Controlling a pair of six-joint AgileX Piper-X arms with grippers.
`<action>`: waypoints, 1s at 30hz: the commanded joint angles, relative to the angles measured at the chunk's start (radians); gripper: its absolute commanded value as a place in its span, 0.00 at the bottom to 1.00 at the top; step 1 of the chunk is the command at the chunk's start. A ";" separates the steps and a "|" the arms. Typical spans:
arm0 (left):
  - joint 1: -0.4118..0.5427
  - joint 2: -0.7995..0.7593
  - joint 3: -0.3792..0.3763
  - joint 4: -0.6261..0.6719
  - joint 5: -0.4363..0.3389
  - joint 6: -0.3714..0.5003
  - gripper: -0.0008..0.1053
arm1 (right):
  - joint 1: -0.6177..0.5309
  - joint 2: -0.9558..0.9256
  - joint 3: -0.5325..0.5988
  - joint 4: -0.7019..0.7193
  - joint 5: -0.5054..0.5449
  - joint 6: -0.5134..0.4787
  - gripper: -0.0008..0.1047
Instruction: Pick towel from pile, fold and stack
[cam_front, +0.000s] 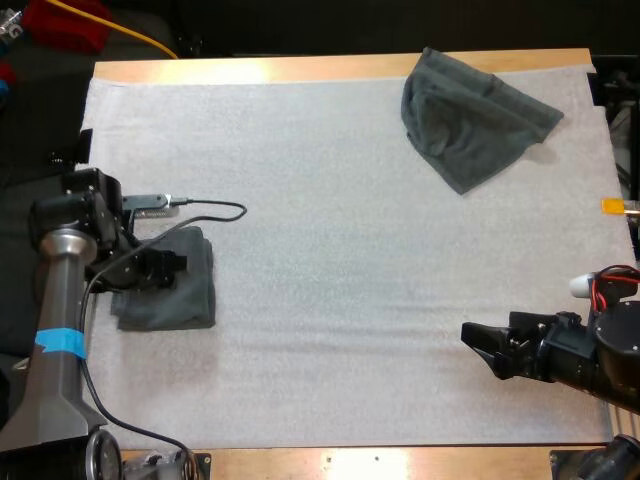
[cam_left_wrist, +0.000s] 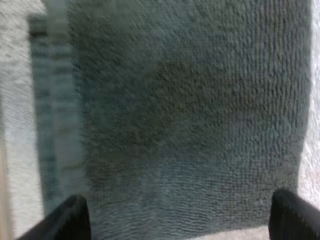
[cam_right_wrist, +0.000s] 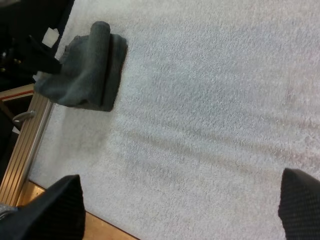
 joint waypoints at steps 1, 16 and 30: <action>-0.001 -0.001 0.015 -0.025 0.011 -0.010 0.66 | 0.001 -0.003 -0.010 0.001 0.007 -0.013 0.74; -0.001 0.021 0.194 -0.199 0.032 -0.032 0.66 | 0.001 -0.003 -0.010 0.001 0.007 -0.011 0.74; -0.001 0.051 0.085 -0.121 0.111 -0.019 0.66 | 0.001 -0.003 -0.010 0.001 0.006 -0.006 0.74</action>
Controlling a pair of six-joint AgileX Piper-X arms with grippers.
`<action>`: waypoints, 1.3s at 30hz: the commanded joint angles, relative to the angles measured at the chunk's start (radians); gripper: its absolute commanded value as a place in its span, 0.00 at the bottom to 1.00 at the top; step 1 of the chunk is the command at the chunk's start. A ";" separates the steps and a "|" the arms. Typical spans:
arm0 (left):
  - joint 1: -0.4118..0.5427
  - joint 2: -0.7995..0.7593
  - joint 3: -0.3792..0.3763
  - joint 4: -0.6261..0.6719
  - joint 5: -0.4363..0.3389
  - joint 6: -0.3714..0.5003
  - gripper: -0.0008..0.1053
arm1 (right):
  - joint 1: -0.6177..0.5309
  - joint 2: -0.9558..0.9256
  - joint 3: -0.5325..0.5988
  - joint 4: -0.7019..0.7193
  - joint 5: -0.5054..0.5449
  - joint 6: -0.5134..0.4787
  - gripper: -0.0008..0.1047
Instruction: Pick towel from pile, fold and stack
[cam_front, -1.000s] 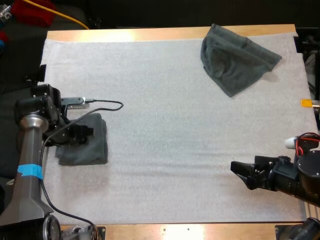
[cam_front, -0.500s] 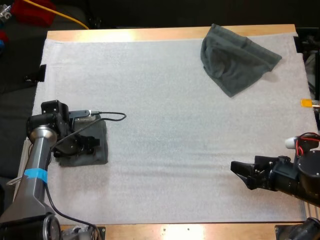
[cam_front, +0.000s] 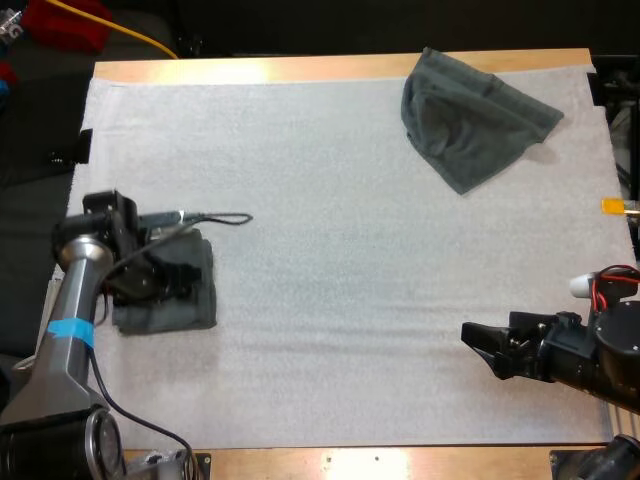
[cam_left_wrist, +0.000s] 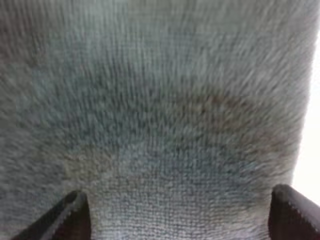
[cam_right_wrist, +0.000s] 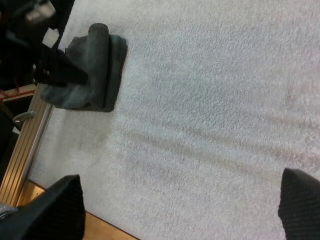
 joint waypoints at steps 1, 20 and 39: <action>-0.001 -0.014 -0.028 0.016 0.007 0.003 0.66 | 0.001 -0.003 -0.010 0.001 0.004 -0.006 0.74; -0.001 0.149 -0.096 -0.124 0.007 -0.039 0.66 | 0.001 -0.003 -0.010 0.001 0.004 -0.006 0.74; -0.001 0.031 -0.253 -0.003 0.096 -0.039 0.66 | 0.001 -0.003 -0.010 0.001 0.006 -0.006 0.74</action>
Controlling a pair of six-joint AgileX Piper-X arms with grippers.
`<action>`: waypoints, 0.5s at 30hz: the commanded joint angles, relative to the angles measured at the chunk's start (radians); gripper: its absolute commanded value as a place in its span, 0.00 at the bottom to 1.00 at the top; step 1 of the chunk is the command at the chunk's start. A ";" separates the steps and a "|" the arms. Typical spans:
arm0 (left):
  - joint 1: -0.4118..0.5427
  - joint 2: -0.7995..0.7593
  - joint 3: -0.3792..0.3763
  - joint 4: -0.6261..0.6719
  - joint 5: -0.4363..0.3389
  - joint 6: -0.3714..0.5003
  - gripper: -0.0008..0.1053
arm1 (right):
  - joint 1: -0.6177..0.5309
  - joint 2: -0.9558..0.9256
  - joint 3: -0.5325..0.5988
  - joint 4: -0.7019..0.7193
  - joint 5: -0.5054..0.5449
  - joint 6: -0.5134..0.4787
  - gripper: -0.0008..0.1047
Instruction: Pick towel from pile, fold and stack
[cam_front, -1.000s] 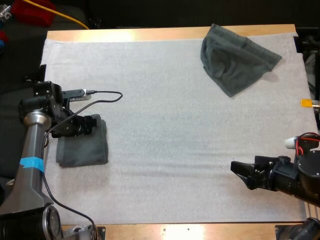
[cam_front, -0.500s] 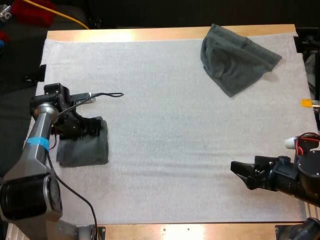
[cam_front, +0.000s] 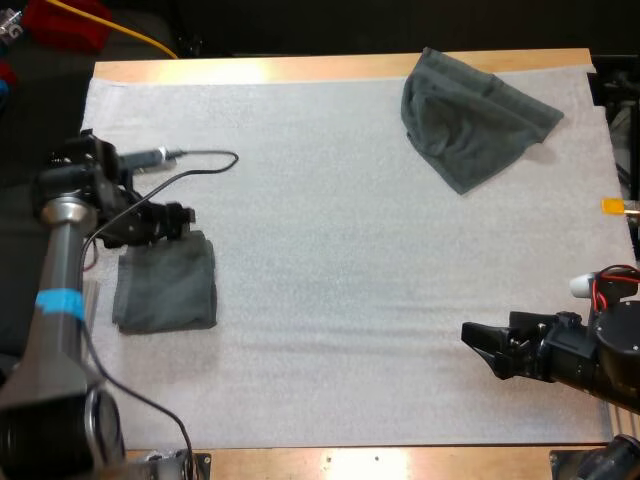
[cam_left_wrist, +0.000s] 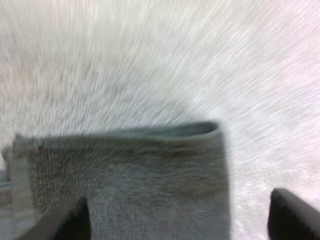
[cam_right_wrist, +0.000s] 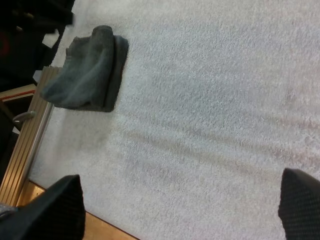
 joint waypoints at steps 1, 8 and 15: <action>-0.001 -0.046 -0.010 0.014 0.033 -0.009 0.66 | 0.001 -0.003 -0.010 0.001 0.006 -0.008 0.74; -0.004 -0.248 -0.011 0.033 0.130 -0.036 0.66 | 0.001 -0.003 -0.010 0.001 0.009 -0.014 0.74; -0.004 -0.456 -0.011 0.100 0.134 -0.036 0.66 | 0.001 -0.003 -0.010 -0.015 0.053 -0.072 0.74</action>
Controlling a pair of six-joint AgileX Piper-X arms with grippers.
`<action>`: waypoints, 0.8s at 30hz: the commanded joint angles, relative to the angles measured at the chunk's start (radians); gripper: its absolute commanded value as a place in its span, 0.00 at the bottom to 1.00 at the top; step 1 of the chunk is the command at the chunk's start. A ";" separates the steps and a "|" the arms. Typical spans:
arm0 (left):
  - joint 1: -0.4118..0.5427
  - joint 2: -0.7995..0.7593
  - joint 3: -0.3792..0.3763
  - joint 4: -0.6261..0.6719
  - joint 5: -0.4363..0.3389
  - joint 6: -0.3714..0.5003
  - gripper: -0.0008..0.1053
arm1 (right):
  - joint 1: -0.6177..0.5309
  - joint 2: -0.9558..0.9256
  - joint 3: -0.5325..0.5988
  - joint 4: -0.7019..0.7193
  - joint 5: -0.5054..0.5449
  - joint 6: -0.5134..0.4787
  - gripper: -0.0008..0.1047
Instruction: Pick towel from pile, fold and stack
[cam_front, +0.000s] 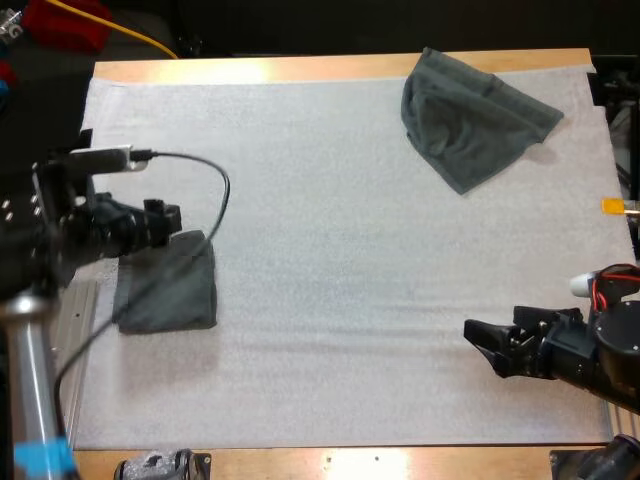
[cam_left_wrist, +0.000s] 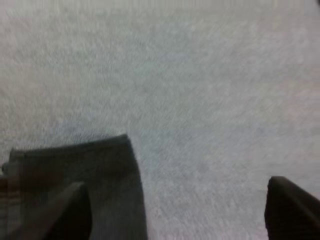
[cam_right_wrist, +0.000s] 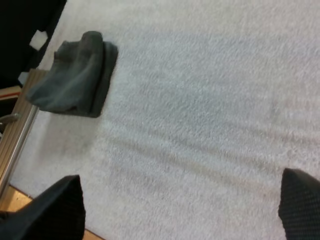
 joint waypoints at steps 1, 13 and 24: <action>-0.004 -0.029 -0.005 0.017 0.011 -0.007 0.66 | 0.001 -0.003 -0.010 -0.015 0.012 -0.016 0.74; -0.059 -0.220 -0.005 0.069 0.057 -0.004 0.66 | -0.004 0.086 -0.010 -0.029 0.114 -0.109 0.74; -0.205 -0.219 -0.005 0.092 -0.031 0.029 0.66 | -0.218 0.124 -0.010 -0.032 0.140 -0.277 0.74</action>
